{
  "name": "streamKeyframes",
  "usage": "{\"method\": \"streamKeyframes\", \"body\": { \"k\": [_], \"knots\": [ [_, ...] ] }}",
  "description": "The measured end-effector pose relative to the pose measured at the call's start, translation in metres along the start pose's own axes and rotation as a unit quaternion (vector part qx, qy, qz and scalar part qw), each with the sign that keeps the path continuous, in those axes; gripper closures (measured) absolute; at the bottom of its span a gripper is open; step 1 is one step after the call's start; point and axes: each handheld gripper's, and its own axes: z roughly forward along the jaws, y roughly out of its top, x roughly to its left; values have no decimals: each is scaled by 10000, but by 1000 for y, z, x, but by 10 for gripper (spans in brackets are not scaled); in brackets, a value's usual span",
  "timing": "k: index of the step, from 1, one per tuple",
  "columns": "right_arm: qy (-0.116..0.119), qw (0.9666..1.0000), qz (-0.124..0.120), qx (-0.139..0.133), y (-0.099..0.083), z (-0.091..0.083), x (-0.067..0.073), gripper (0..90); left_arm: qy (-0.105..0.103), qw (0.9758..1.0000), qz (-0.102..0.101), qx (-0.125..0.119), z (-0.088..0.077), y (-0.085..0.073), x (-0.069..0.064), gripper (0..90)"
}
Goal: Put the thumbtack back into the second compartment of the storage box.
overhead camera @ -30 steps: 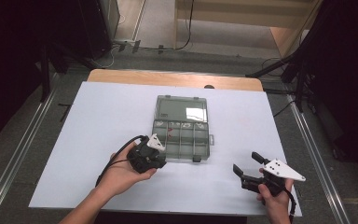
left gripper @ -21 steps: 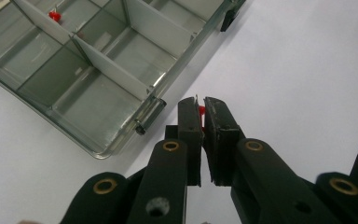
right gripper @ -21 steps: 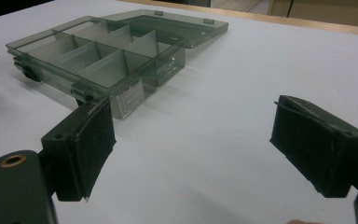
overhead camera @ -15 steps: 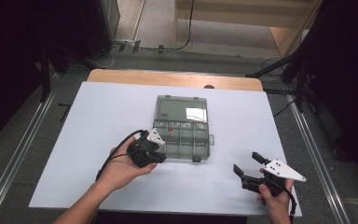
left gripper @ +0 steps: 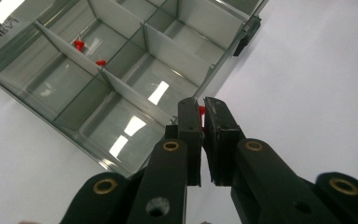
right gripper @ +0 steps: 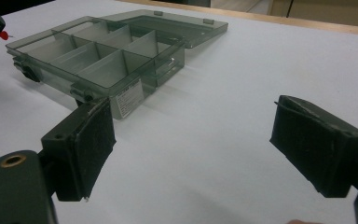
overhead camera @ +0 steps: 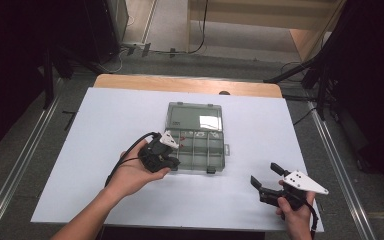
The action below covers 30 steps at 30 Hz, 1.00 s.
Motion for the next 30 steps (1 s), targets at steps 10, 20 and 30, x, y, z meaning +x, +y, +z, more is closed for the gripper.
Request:
{"method": "streamKeyframes", "body": {
  "k": [10,20,30],
  "knots": [
    [4,10000,3,-5,0,0,0,140,6,10000,12,14,2,9,5,855],
    [2,10000,22,4,0,0,-1,140,9,10000,-23,27,4,17,14,856],
    [-4,10000,26,14,0,0,-1,140,-112,9998,-137,-16,6,27,25,855]
  ]
}}
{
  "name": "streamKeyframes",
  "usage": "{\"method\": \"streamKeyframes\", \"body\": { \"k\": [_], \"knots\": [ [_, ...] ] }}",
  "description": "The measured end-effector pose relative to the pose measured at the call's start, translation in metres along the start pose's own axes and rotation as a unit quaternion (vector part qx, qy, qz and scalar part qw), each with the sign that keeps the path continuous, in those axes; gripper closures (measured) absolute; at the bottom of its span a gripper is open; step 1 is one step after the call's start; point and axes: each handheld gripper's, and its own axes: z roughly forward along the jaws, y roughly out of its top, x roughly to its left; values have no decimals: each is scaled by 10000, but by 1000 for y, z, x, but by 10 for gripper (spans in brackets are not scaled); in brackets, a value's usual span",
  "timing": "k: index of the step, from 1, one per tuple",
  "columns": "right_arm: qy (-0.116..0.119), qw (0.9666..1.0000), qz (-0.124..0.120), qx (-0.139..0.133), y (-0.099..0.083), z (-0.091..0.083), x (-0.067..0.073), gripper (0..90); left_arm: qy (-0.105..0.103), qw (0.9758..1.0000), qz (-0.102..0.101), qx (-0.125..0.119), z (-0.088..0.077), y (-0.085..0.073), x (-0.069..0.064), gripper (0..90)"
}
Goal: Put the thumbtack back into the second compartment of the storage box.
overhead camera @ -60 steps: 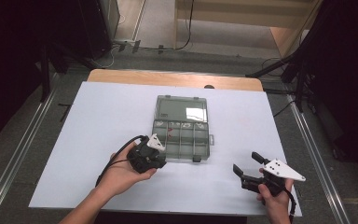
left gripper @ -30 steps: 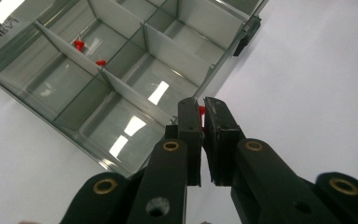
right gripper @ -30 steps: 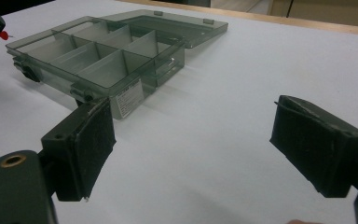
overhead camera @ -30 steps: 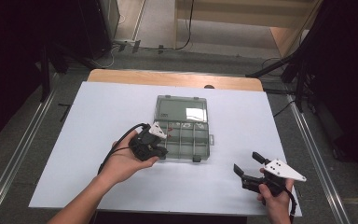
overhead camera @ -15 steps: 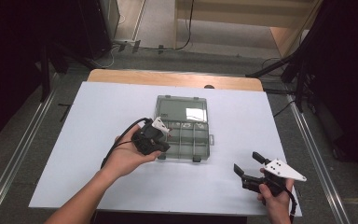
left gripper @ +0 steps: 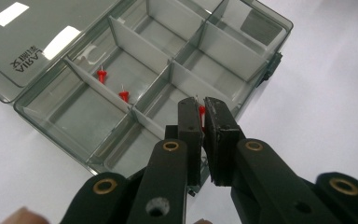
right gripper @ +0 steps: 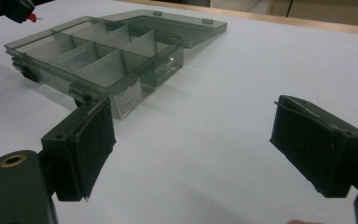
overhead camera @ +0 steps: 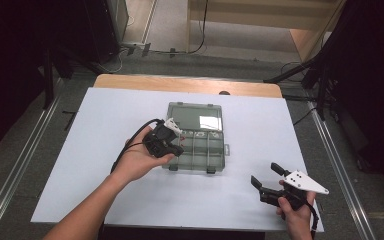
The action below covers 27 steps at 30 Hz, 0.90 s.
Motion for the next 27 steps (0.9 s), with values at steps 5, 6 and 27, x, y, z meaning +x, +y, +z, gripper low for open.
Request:
{"method": "streamKeyframes", "body": {
  "k": [5,6,27],
  "knots": [
    [1,10000,-2,2,0,0,0,140,25,10000,-20,-10,2,3,3,855],
    [-1,10000,3,4,0,0,0,140,26,10000,-35,-1,2,4,4,855],
    [4,10000,-2,4,0,0,0,140,81,9998,-163,-71,17,20,25,854]
  ]
}}
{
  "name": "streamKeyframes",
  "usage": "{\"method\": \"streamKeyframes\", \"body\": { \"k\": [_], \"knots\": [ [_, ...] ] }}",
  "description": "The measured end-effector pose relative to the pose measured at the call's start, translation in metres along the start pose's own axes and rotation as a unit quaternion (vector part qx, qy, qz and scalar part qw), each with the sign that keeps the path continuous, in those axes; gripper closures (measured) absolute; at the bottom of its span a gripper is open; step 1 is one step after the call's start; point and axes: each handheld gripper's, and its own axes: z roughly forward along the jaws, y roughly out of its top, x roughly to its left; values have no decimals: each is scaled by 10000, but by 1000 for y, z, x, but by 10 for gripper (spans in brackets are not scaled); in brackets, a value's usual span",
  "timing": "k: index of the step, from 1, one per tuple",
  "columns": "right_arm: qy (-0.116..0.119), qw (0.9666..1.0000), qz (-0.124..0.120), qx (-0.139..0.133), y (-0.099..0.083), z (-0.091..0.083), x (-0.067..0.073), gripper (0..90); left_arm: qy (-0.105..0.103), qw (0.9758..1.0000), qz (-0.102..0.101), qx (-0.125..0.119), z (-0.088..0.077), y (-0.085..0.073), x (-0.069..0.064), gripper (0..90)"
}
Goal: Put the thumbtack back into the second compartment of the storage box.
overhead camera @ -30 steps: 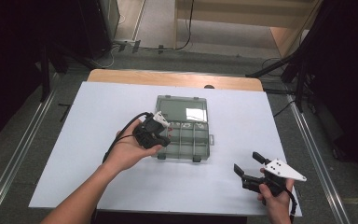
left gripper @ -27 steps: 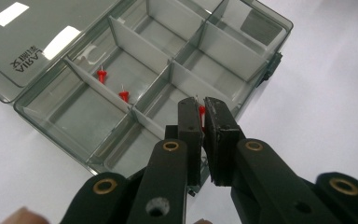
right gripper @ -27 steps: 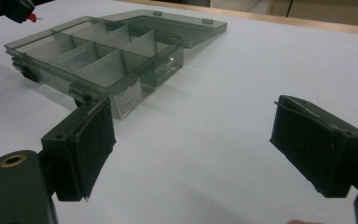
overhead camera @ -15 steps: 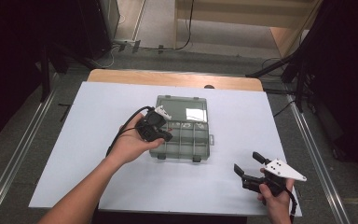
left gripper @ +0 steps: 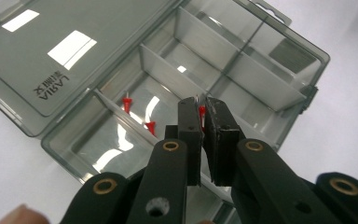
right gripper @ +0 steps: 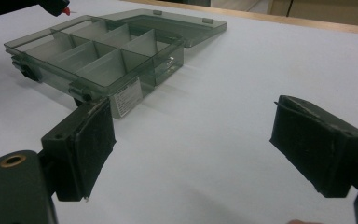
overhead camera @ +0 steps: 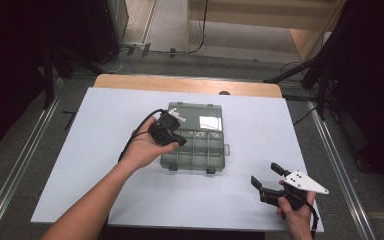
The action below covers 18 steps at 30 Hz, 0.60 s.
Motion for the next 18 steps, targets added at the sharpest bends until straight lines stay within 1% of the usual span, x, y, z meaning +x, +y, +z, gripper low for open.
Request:
{"method": "streamKeyframes", "body": {
  "k": [4,6,9,15,18],
  "knots": [
    [2,10000,-23,-2,0,0,0,140,22,10000,-32,39,4,3,3,854],
    [4,10000,-16,3,0,0,0,140,29,10000,-11,77,4,3,4,854],
    [-3,10000,-22,6,0,1,0,140,56,9999,-47,75,10,5,6,854],
    [7,10000,-19,2,0,0,0,140,108,9999,-66,96,16,6,9,854],
    [-2,10000,9,-3,0,0,0,139,101,9999,-94,88,17,7,10,854]
  ]
}}
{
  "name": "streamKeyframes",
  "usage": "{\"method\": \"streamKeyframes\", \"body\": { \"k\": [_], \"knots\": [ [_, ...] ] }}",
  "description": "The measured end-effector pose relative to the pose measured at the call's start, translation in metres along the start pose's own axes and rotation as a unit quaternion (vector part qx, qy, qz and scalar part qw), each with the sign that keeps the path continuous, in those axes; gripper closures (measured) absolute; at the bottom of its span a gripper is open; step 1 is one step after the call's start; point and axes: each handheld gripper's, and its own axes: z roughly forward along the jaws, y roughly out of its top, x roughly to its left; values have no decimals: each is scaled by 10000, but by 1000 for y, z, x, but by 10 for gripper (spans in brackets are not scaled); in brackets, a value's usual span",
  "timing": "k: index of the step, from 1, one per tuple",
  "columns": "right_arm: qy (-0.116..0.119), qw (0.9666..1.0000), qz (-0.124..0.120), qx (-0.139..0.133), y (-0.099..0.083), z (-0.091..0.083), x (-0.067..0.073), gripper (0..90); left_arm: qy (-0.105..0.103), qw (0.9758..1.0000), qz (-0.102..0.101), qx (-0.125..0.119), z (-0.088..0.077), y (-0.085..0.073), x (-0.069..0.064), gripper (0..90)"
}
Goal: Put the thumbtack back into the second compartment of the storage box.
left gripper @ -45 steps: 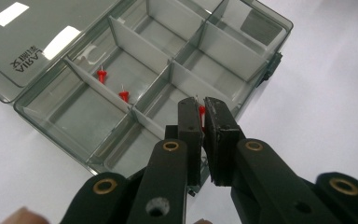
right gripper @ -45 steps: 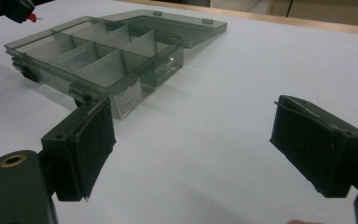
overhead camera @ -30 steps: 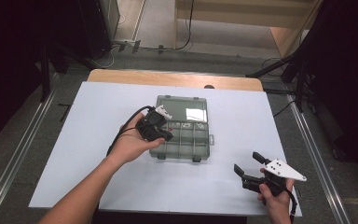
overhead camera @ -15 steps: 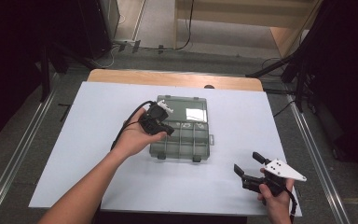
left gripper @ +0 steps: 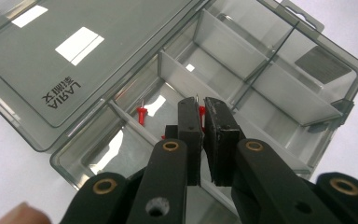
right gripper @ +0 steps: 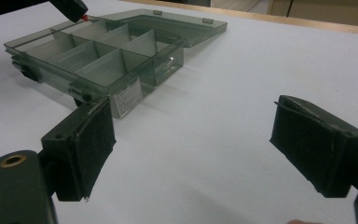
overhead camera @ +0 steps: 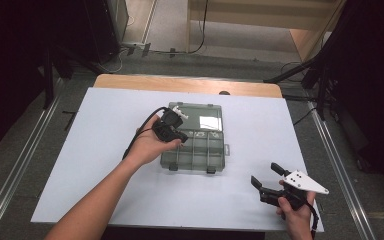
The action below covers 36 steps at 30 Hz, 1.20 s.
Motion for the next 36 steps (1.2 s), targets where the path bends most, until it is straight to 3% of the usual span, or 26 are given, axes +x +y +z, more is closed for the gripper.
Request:
{"method": "streamKeyframes", "body": {
  "k": [16,26,33,36],
  "knots": [
    [10,10000,-26,6,0,1,0,140,22,9999,-145,75,11,1,5,853],
    [7,10000,-15,13,0,1,-1,140,62,9999,-111,104,15,1,5,850],
    [16,10000,-19,1,0,0,-1,140,23,9998,-195,18,13,0,5,754],
    [5,10000,-11,5,0,0,-1,140,15,9998,-212,-64,11,-1,6,661]
  ]
}}
